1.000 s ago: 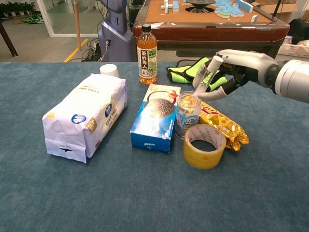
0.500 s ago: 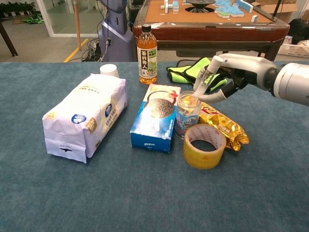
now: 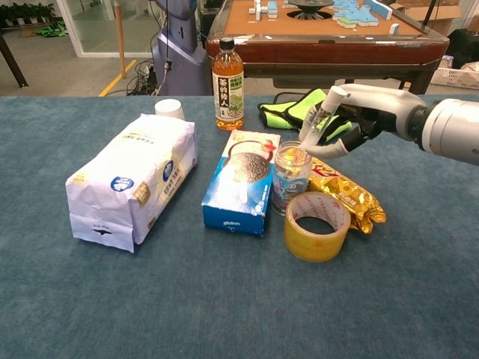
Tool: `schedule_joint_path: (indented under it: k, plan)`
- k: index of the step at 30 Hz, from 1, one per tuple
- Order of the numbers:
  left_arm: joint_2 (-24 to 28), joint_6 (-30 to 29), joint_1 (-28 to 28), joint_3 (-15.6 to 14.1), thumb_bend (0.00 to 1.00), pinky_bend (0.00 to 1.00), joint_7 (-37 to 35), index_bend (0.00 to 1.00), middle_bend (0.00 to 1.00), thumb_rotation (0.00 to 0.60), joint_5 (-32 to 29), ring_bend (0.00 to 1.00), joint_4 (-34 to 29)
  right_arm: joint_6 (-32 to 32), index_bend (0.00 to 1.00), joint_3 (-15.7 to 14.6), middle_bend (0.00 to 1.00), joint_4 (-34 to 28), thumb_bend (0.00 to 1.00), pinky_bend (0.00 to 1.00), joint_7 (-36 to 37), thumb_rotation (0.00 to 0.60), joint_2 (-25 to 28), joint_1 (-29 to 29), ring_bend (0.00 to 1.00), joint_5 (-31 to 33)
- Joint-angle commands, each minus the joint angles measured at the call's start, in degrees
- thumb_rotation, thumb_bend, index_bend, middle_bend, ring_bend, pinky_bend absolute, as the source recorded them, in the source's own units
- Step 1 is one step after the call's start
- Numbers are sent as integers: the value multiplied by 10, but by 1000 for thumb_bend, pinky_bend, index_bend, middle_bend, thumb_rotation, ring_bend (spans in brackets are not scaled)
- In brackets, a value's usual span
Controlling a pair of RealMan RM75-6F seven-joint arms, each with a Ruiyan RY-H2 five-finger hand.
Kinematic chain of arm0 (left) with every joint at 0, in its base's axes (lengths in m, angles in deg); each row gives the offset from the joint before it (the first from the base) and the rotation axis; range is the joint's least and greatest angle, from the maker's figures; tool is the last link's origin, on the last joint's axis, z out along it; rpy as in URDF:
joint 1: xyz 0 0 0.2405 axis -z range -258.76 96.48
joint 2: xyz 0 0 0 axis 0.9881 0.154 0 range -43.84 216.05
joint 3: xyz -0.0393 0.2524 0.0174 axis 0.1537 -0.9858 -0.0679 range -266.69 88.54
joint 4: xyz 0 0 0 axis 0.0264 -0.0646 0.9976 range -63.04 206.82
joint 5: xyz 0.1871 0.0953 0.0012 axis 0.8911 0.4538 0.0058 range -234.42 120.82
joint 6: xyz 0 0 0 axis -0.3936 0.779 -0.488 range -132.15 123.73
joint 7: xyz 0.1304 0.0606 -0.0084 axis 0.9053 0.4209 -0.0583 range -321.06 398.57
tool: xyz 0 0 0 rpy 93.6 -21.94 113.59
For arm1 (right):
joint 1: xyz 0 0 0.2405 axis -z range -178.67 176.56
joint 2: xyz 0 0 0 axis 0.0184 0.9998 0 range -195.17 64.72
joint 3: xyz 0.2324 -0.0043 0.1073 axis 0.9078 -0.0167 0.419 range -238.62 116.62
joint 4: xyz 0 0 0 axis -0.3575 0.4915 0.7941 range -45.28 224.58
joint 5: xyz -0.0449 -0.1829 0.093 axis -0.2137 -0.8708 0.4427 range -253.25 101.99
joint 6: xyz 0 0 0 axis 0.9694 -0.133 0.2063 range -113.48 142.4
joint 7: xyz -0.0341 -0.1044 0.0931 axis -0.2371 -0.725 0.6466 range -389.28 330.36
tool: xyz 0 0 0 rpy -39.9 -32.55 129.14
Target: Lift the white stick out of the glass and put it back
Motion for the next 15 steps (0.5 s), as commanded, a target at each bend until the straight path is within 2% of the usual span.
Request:
schedule_joint_path:
  k: [1, 15]
  plan:
    - [0, 1, 0, 0, 239, 80, 0, 249, 253, 600, 0, 296, 0, -1, 496, -1, 347, 0, 415, 191, 1, 600, 0, 0, 146, 0]
    - [-1, 4, 3, 2, 239, 80, 5, 249, 253, 600, -1, 296, -2, -33, 596, 5, 423, -10, 493, 191, 9, 600, 7, 8, 201, -21]
